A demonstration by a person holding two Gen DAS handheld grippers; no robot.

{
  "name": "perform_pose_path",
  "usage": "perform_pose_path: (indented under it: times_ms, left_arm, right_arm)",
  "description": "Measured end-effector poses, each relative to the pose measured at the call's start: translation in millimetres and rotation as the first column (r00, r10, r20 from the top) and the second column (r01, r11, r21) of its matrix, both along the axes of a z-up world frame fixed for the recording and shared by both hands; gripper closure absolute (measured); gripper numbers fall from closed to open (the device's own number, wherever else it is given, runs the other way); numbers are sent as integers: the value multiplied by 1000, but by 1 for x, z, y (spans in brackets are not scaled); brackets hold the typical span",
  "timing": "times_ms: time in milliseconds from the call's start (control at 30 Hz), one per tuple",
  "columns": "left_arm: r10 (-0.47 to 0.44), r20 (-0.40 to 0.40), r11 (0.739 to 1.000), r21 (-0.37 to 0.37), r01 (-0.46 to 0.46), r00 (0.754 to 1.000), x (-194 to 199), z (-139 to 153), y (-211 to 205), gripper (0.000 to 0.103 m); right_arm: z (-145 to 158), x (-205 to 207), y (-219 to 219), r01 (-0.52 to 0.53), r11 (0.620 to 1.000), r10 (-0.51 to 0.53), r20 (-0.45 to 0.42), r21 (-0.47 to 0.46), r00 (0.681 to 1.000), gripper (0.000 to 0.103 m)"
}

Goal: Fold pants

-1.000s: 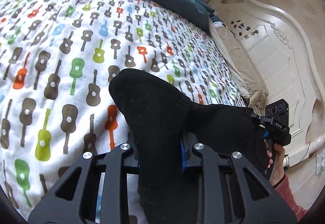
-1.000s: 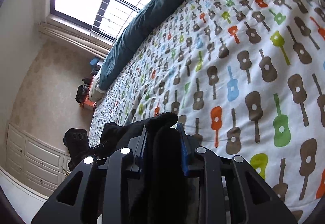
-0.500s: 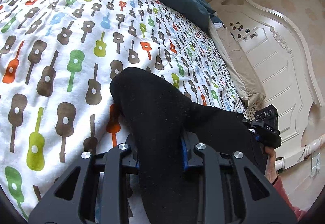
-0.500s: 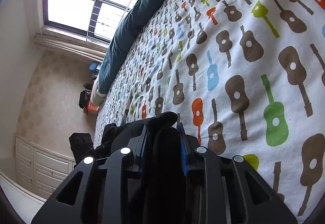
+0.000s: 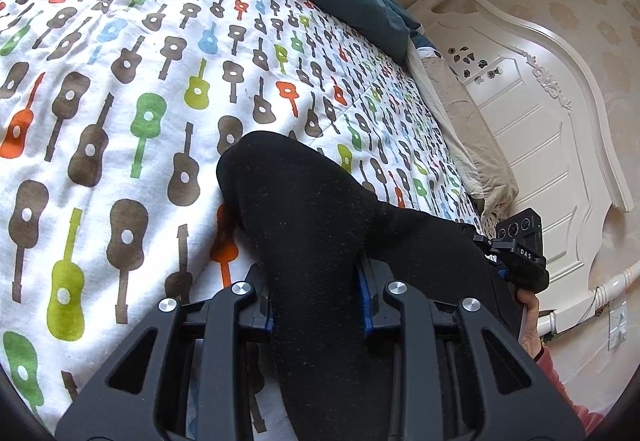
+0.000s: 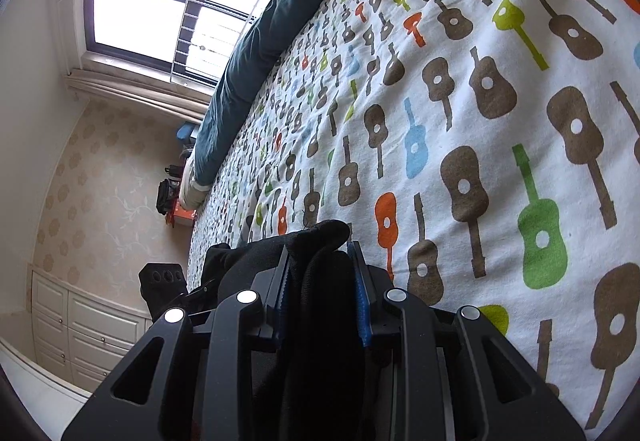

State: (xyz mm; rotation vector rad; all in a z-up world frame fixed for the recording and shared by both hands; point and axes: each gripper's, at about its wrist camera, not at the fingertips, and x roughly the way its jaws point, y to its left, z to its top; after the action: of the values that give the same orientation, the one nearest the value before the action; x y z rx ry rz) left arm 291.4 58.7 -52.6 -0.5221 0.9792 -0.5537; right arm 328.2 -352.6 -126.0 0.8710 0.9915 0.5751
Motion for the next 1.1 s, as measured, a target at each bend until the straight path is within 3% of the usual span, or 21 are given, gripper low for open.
perform_pose_path:
  times_ms: [133,300,600,867,1100]
  left_arm:
    - [-1,-4,1000,0,1,1000,0,-1,0,72]
    - [-5,11,1000,13,4,1000,-3,3,-2,57]
    - [24,38,999,31,-25,999,-9,20,-7,21]
    - [37,19,999,32,-37,999,-33,24,2,19]
    - [28,-22,999,-43,-29,999,-77,18,12,16]
  right_arm:
    - [0,0,0,0,1000,0,-1,2,1000,76]
    - [-2,-4,-2,1,1000,0,-7,31,1000,72]
    - [15,-25,0,-6,999,5,29,37,1000,42]
    - [18,-63,-10,11,999,-13,37,44,999,40]
    - [19,-101,-20,31,998,-33,37,50,999,35]
